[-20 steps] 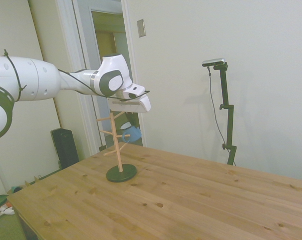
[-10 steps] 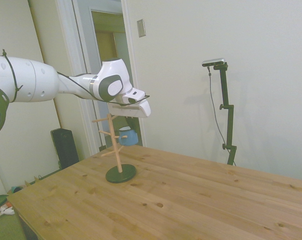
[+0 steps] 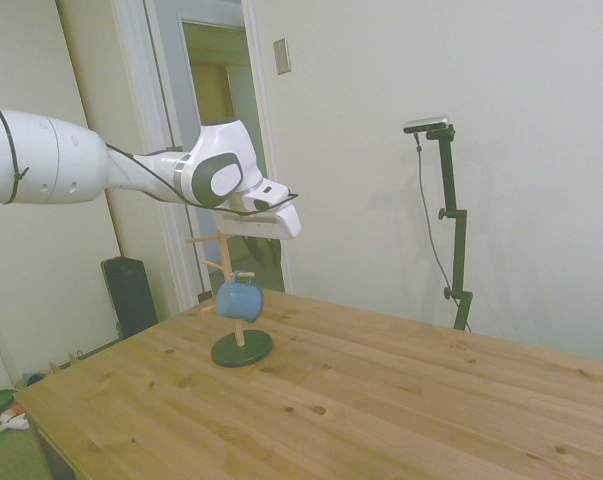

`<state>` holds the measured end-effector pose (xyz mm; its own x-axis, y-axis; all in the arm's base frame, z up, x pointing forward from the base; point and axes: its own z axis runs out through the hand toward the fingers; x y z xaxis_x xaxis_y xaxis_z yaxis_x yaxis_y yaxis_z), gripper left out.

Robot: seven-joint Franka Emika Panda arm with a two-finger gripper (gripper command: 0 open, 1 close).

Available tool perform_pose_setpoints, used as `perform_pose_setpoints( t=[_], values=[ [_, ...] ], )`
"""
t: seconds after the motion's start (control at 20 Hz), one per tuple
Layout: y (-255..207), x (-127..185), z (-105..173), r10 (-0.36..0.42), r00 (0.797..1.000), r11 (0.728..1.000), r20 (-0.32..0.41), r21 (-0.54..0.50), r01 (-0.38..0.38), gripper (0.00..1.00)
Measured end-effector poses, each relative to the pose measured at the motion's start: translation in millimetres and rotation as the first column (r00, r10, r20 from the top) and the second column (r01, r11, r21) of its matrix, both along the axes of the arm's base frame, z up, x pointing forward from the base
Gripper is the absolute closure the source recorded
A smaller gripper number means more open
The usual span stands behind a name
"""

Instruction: Hang the mug

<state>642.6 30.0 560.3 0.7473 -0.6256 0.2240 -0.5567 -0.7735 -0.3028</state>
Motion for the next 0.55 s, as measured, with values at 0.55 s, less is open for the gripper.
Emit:
perform_pose_setpoints(
  t=[0.55],
  values=[
    [-132.9,-93.1,-60.1,-0.081,0.993,0.996,-0.089,0.041,0.085,0.00]
  ],
)
